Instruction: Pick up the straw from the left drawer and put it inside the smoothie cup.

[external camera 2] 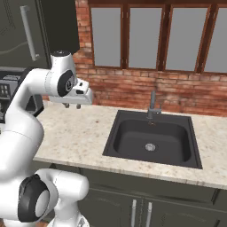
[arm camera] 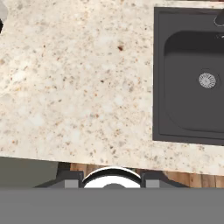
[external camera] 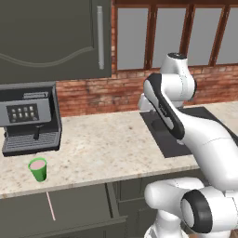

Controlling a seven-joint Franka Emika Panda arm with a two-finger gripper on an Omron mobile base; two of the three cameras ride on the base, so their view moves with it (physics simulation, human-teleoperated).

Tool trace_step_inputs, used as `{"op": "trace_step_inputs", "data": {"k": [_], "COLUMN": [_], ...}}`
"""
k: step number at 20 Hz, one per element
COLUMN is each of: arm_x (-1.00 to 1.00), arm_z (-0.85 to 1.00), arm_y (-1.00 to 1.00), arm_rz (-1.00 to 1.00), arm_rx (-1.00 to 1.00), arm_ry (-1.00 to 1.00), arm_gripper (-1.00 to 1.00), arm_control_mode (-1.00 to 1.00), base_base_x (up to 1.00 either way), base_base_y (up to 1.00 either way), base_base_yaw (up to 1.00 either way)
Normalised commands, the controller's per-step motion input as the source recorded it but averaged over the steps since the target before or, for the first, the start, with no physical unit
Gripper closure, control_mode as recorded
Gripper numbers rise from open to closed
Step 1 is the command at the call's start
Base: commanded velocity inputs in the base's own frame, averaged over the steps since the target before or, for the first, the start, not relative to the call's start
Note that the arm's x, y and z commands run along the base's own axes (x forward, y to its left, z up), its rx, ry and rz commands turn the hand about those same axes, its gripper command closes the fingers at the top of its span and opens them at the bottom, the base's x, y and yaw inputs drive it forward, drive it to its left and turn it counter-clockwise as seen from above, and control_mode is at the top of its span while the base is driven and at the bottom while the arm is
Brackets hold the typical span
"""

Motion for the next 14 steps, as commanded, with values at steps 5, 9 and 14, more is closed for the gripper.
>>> {"op": "trace_step_inputs", "data": {"k": [5,9,14], "arm_x": [-0.25,-0.38,-0.27], "arm_z": [-0.08,-0.35,-0.48], "arm_y": [-0.02,-0.02,0.0], "arm_rz": [0.0,-0.02,-0.01], "arm_rx": [0.0,0.0,0.0], "arm_ry": [0.0,0.0,-0.01], "arm_gripper": [-1.0,-1.0,-1.0], "arm_control_mode": [-1.0,-1.0,-1.0], "base_base_x": [0.0,0.0,0.0], "base_base_y": [0.0,0.0,0.0], "base_base_yaw": [0.0,0.0,0.0]}}
